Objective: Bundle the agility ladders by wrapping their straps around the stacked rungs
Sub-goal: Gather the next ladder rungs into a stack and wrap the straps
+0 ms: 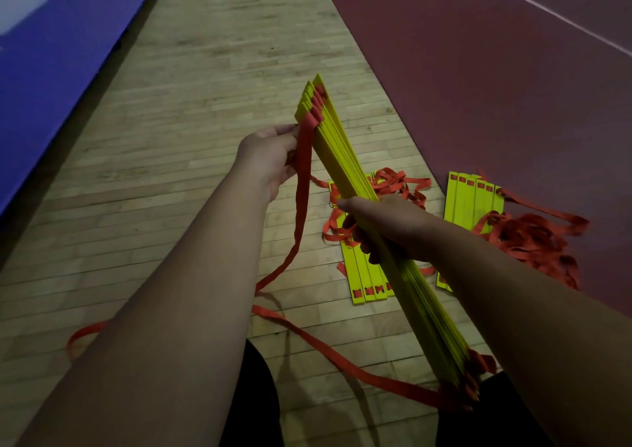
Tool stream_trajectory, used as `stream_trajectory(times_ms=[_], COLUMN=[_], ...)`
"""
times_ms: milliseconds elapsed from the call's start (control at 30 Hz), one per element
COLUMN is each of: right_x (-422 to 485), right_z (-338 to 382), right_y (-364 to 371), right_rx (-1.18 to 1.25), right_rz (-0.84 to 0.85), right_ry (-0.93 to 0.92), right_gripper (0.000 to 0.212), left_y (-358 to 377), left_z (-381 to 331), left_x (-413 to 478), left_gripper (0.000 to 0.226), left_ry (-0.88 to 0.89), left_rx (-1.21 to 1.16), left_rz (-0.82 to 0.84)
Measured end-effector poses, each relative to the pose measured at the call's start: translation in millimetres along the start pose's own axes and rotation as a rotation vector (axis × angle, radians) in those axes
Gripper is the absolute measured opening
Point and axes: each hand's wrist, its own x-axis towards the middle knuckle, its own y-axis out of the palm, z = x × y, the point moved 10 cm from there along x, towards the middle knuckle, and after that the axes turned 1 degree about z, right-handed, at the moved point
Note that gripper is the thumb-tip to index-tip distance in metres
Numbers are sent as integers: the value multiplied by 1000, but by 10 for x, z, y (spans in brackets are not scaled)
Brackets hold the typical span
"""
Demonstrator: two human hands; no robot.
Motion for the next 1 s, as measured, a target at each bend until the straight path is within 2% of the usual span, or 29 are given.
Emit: stream_trajectory(times_ms=[67, 133, 200, 267, 367, 533, 800, 900, 1000], right_x=[6, 13, 14, 0, -25, -51, -53, -47, -67], right_z=[5, 15, 20, 26, 34, 78, 67, 48, -1], right_y=[-32, -62, -51, 4, 87, 66, -27, -59, -46], right_rx=[10, 2, -19, -82, -172, -197, -245, -267, -273], right_rz=[-22, -52, -50, -11, 44, 48, 32, 23, 53], right_ry=[-10, -26, -30, -23, -15, -37, -53, -47, -12], right_gripper=[60, 63, 65, 66, 66, 60, 43, 29, 27], left_y=[75, 214, 344, 338, 221, 159, -14, 27, 140], left_z=[-3, 58, 105, 96, -45, -59, -147, -163, -167], left_x=[-23, -44, -46, -15, 35, 36, 17, 4, -3], left_gripper=[34, 71, 108, 136, 128, 99, 69, 69, 92], left_ry=[-23, -92, -87, -9, 147, 117, 172, 190, 172], left_rx=[-20, 40, 128, 151, 181, 48, 55, 91, 84], left_rz=[48, 156, 226, 180, 85, 81, -76, -72, 20])
